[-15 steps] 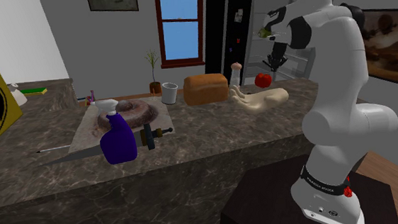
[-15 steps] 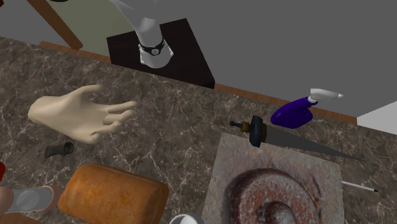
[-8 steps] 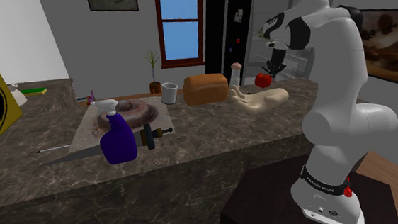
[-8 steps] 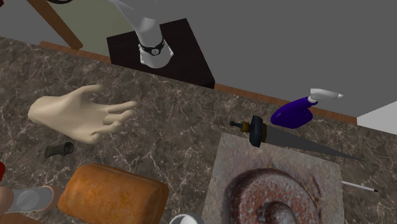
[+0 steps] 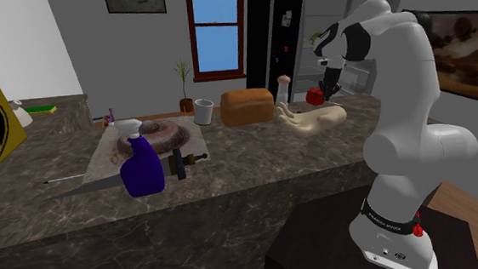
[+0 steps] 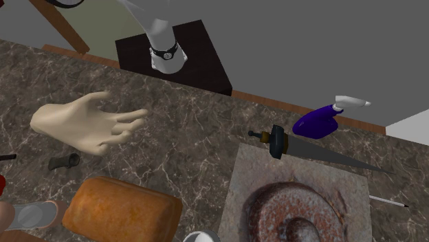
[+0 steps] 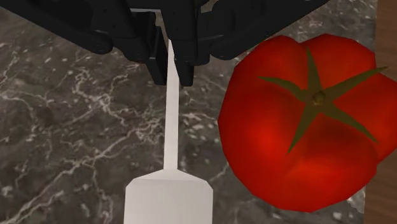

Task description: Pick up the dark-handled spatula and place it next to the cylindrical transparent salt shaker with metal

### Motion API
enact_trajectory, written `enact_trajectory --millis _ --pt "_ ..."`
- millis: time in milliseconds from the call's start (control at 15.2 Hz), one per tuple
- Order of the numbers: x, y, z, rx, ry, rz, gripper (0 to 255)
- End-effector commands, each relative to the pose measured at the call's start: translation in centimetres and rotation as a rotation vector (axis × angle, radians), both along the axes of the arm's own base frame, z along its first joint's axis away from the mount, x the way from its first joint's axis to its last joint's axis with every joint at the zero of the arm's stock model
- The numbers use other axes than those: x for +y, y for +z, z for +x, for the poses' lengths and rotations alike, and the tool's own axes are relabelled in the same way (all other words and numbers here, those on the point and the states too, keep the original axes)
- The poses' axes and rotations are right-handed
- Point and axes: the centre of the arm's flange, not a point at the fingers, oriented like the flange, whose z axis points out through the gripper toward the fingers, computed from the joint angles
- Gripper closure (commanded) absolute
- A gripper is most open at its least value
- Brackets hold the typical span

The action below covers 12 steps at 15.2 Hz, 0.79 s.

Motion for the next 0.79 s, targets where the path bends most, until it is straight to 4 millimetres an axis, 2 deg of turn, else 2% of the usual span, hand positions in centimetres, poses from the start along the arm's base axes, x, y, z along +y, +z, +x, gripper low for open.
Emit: enact_trajectory --millis 0,330,726 --pt "-0.1 -1.0 0.0 0.000 0.000 0.000 255" --pt "-0.1 -3.9 0.0 0.000 0.000 0.000 255" --pt "-0.1 -3.9 0.0 0.000 0.000 0.000 255"
